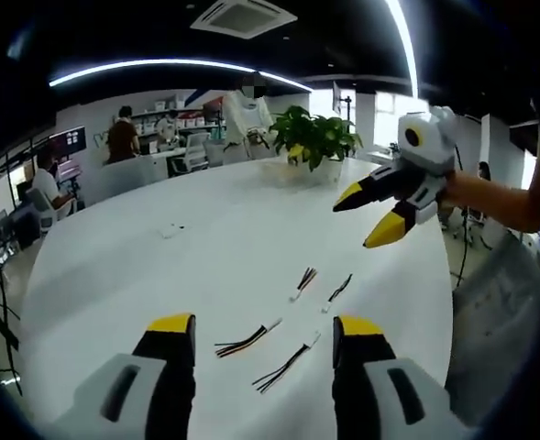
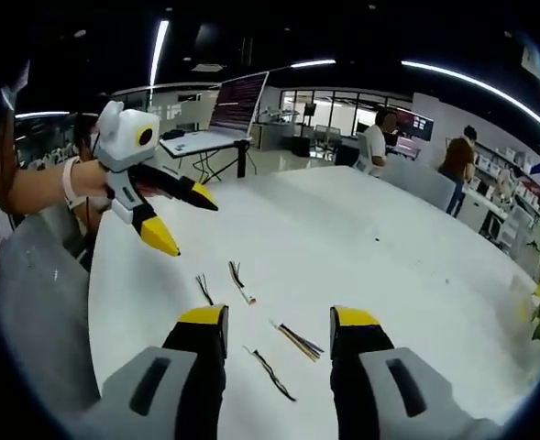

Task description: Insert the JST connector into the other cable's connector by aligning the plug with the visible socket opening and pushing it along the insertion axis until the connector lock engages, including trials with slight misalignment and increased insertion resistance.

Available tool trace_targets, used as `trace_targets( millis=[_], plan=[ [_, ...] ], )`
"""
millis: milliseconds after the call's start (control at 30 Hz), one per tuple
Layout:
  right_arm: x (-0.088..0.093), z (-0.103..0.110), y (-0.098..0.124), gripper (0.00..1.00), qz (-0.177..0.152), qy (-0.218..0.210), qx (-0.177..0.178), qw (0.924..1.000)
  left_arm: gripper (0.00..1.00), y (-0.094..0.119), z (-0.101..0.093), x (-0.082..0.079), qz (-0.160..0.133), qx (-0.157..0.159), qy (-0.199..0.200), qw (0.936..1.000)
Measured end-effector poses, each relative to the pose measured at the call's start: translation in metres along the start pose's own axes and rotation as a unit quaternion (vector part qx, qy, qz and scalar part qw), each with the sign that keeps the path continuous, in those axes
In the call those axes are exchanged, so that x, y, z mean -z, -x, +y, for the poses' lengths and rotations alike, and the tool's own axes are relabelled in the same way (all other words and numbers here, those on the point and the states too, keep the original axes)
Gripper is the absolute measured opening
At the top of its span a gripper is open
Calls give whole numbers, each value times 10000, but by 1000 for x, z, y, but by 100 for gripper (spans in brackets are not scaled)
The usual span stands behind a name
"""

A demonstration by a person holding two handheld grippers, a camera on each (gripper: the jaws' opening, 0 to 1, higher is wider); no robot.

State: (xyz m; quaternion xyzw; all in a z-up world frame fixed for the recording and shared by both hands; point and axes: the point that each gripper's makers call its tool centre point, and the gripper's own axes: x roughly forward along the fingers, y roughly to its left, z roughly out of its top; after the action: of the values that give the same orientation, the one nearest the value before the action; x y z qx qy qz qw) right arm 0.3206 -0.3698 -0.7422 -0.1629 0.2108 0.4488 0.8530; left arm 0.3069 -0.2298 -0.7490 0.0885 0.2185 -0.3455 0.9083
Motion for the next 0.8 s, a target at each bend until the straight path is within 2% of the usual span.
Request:
trace_targets(
  millis=[167,600,667,700,800],
  plan=[
    [8,0,-8,42,142,-30,-124,9998,56,-4,-1,1,-12,111,11,9999],
    [25,-5,-25,38,303,115,-407,9986,56,-15,12,17,218,278,-269,9990],
    [26,-5,-28,37,290,247,-508,9980,55,-17,11,17,197,331,-342,9987],
    [26,-3,-30,34,245,476,-655,9964,55,-18,11,17,188,366,-373,9985],
    [27,2,-34,33,188,424,-813,9956,55,-20,10,16,167,444,-467,9978]
  ],
)
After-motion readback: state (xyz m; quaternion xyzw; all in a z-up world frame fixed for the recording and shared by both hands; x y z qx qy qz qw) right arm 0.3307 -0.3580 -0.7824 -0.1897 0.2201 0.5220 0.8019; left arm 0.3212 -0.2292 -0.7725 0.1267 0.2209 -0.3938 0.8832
